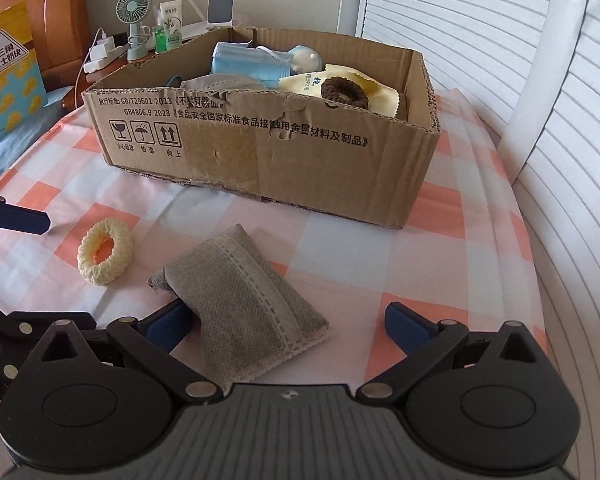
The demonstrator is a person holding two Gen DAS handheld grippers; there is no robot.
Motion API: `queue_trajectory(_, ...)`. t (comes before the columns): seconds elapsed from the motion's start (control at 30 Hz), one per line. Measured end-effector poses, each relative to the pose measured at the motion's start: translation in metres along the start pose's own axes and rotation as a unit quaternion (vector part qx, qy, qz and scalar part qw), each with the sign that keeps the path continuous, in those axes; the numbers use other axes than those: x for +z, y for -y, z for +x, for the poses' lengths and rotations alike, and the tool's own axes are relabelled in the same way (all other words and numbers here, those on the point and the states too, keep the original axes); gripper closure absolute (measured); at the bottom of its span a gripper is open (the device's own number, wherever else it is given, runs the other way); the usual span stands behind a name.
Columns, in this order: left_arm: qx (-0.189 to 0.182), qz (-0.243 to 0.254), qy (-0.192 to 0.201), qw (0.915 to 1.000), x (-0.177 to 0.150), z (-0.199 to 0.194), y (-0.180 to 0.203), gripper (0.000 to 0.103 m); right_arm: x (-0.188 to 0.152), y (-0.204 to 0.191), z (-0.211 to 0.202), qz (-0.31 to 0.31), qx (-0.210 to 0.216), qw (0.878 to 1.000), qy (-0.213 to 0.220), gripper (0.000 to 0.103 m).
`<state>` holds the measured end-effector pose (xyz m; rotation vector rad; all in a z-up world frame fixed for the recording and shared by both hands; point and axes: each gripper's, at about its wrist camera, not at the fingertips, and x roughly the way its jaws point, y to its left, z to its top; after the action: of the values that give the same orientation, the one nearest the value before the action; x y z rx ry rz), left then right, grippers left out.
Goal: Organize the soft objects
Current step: 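Move the right gripper to the second grey sachet while the left gripper approaches the cream ring, then grasp the cream ring with the left gripper while the right gripper grasps the grey sachet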
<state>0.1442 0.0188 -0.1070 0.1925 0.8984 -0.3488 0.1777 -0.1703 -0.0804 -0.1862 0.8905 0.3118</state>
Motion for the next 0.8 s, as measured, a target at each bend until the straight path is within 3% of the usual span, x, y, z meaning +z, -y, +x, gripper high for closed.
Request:
queue_trajectory(0.53, -0.064, 0.061, 0.024, 0.9958, 0.015, 0.017, -0.009, 0.000, -0.005, 0.002, -0.002, -0.005, 0.007, 1.000, 0.013, 0.000)
queue_trajectory(0.63, -0.071, 0.069, 0.024, 0.9947, 0.017, 0.018, -0.008, 0.009, -0.005, 0.002, -0.002, -0.005, 0.008, 1.000, 0.014, 0.000)
queue_trajectory(0.7, -0.081, 0.077, 0.028, 0.9933, 0.018, 0.016, -0.007, 0.024, -0.005, 0.002, -0.003, -0.006, 0.007, 1.000, 0.014, 0.000)
queue_trajectory(0.8, -0.096, 0.093, 0.030, 0.9906, 0.021, 0.013, -0.005, 0.036, -0.005, 0.002, -0.003, -0.006, 0.008, 1.000, 0.015, 0.000)
